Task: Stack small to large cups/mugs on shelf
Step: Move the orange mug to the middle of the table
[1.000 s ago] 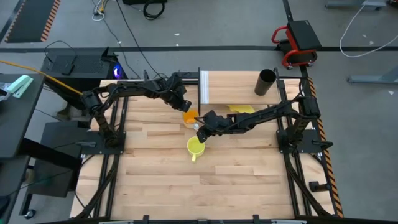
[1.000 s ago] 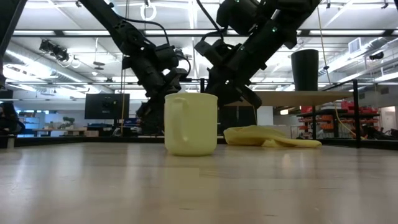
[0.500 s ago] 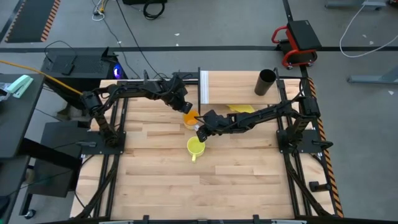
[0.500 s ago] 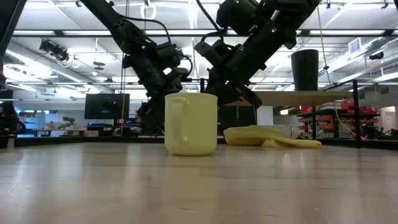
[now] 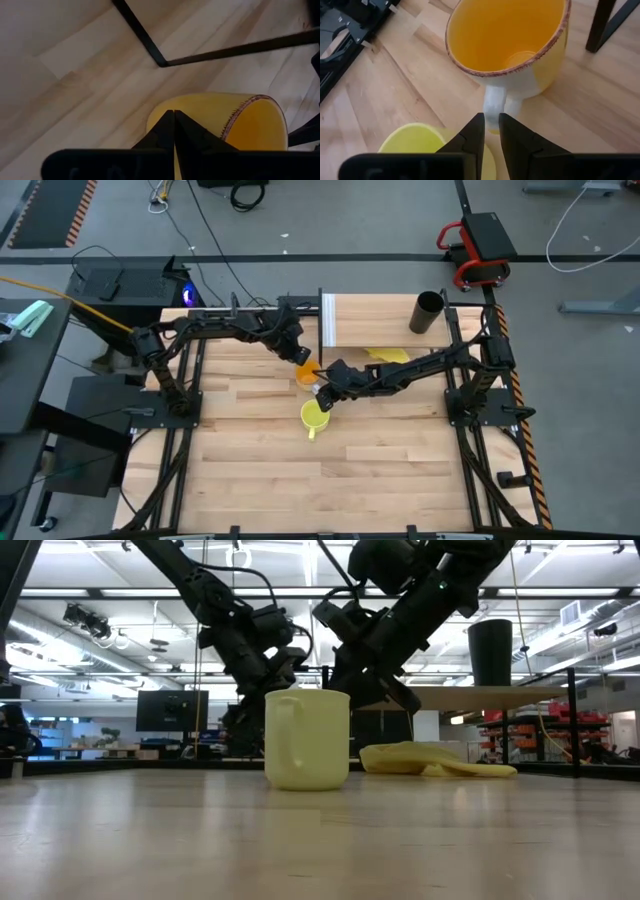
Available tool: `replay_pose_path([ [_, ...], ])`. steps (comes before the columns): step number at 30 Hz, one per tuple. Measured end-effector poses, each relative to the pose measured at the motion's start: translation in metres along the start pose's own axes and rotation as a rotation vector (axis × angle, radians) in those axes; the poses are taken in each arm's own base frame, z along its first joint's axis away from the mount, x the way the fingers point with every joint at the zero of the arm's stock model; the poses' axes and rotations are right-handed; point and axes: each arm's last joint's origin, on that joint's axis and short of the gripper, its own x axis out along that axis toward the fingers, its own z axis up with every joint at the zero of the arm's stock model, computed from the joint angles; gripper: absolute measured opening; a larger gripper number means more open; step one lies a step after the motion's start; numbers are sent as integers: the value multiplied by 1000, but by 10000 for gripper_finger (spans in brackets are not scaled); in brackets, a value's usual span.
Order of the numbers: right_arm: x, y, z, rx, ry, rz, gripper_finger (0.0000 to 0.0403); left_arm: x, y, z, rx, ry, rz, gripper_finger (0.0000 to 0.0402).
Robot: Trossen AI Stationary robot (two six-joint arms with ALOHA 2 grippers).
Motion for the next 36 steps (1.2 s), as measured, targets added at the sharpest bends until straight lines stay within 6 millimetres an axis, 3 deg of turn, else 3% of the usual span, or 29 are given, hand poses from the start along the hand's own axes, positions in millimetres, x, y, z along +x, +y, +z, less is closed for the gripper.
replay_pose_path([
  [12, -1, 3, -6, -12, 44, 24, 66, 6, -14, -8, 22, 11, -12, 28],
  [19, -4, 6, -13, -33, 75, 10, 66, 8, -18, -10, 19, 14, -6, 14],
  [31, -33, 9, -1, -55, 36, 6, 55, 5, -13, -6, 6, -10, 11, 23],
  [36, -36, 11, -9, -81, 82, 3, 45, 5, -12, -5, 3, -13, 12, 15],
])
